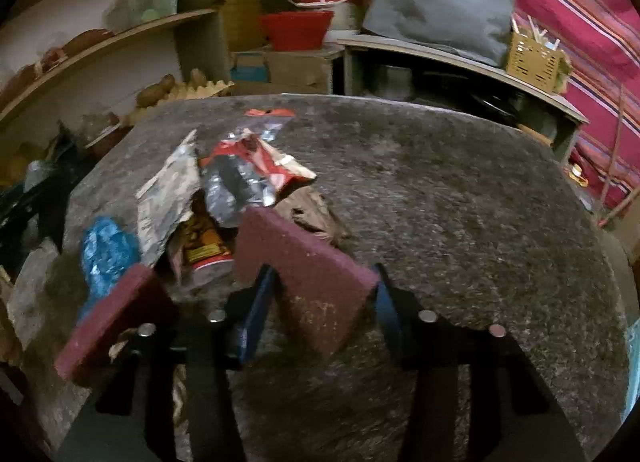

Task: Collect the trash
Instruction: 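Grasp the maroon sponge with the right tool, then carry rubber piece and sponge over the basket and open both tools to drop them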

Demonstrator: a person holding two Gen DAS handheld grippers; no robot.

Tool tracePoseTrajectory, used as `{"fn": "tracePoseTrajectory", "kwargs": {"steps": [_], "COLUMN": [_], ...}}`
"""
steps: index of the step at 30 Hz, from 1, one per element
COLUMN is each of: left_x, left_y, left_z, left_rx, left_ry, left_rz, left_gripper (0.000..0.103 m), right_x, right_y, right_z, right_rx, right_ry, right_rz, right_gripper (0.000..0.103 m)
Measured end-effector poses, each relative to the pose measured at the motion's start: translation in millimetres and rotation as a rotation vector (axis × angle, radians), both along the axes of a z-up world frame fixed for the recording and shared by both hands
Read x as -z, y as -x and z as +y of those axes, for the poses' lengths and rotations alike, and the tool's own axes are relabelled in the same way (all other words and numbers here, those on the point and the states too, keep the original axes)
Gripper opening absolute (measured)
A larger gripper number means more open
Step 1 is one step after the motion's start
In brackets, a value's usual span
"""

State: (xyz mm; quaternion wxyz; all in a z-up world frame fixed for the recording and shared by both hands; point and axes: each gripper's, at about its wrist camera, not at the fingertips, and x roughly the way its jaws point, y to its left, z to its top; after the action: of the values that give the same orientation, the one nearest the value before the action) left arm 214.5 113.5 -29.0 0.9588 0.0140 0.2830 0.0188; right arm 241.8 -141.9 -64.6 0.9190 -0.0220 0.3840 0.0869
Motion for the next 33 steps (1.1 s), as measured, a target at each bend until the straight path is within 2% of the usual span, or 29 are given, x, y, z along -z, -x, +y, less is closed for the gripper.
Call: {"fn": "tracePoseTrajectory", "kwargs": {"steps": [4,5,8,18,25,33], "left_x": [0,0,0,-17,-35,-55], "left_y": [1,1,1,14,26,40], "left_z": [-3,-3,-2,-30,-74,-134], "left_rx": [0.003,0.002,0.005,0.031,0.082,0.148], "left_ry": [-0.004,-0.003,-0.006,-0.012,-0.013,-0.024], "left_rz": [-0.002,-0.001,-0.003,-0.045,-0.063,-0.094], "left_gripper": [0.07,0.07,0.07,0.07,0.07,0.07], "right_x": [-5,-6,-13,-52,-71,-75], "right_y": [12,15,27,60,81,107], "right_z": [-2,-4,-11,-48,-107,-182], "right_rx": [-0.022,-0.027,-0.05,-0.028,0.059,0.174], "right_ry": [-0.016,-0.028,-0.064,-0.082,-0.085,-0.091], "right_rz": [-0.013,-0.016,-0.042,-0.153,-0.189,-0.206], "right_gripper": [0.034,0.027,0.022,0.015,0.015,0.015]}}
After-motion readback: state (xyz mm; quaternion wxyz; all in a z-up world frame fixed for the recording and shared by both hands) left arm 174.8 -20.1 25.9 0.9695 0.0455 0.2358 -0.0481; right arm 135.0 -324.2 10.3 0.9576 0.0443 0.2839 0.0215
